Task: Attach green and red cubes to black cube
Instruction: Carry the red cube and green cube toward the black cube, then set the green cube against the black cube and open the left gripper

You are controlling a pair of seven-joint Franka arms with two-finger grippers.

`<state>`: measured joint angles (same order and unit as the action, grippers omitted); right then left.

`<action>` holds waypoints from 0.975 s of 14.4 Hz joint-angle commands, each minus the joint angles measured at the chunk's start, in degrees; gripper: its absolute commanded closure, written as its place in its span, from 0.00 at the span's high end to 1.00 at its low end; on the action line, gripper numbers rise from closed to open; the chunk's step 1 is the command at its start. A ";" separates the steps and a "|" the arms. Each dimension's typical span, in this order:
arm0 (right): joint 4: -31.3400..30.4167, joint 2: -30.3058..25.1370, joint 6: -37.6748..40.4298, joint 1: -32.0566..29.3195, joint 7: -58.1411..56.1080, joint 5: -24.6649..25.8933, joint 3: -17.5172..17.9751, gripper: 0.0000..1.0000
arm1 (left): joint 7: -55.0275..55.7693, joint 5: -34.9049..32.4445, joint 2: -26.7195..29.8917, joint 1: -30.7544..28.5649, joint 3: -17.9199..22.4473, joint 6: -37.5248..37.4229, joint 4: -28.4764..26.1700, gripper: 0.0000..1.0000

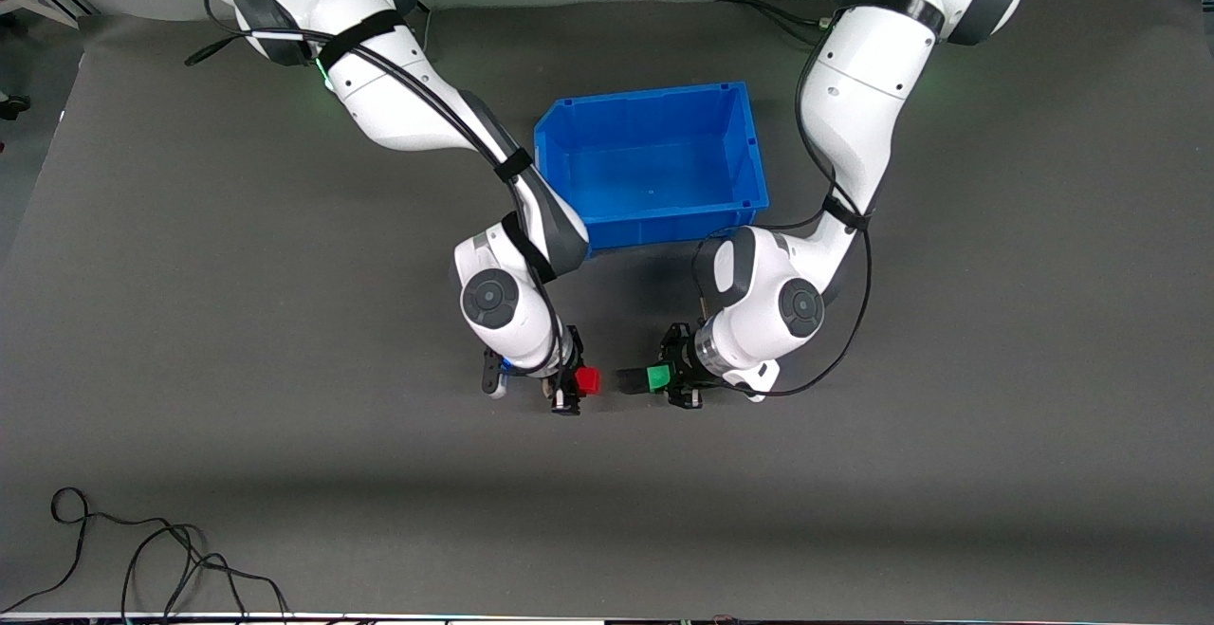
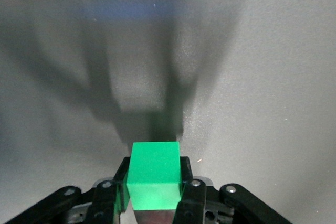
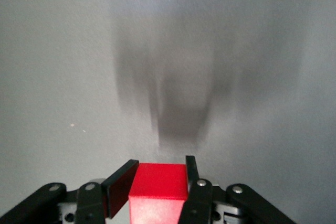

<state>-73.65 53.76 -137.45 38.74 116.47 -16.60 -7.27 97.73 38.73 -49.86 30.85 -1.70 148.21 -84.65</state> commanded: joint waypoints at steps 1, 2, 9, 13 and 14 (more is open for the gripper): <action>3.51 2.75 -0.63 1.59 3.59 0.61 -0.81 0.00 | 1.68 0.03 -1.82 0.96 0.20 1.12 2.47 0.45; 3.86 3.28 -0.63 2.12 3.77 0.61 -0.90 0.00 | 1.59 -0.06 -2.00 0.96 0.20 1.12 2.56 0.63; 6.58 6.44 -3.26 2.21 4.30 0.70 -1.08 0.00 | -0.95 -5.23 -0.60 -1.92 0.56 -1.59 2.57 1.00; 7.99 7.50 -3.27 2.21 4.47 0.70 -1.17 0.00 | -9.54 -7.44 1.51 -7.37 0.64 -11.50 2.56 1.00; 8.00 7.59 -3.27 2.21 4.47 0.70 -1.17 0.00 | -13.40 -7.53 2.56 -8.78 0.73 -15.19 2.30 1.00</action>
<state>-68.52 59.66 -140.65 40.33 118.83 -16.60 -7.68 89.71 31.94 -50.33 24.41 -0.92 139.33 -81.45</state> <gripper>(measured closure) 0.581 0.000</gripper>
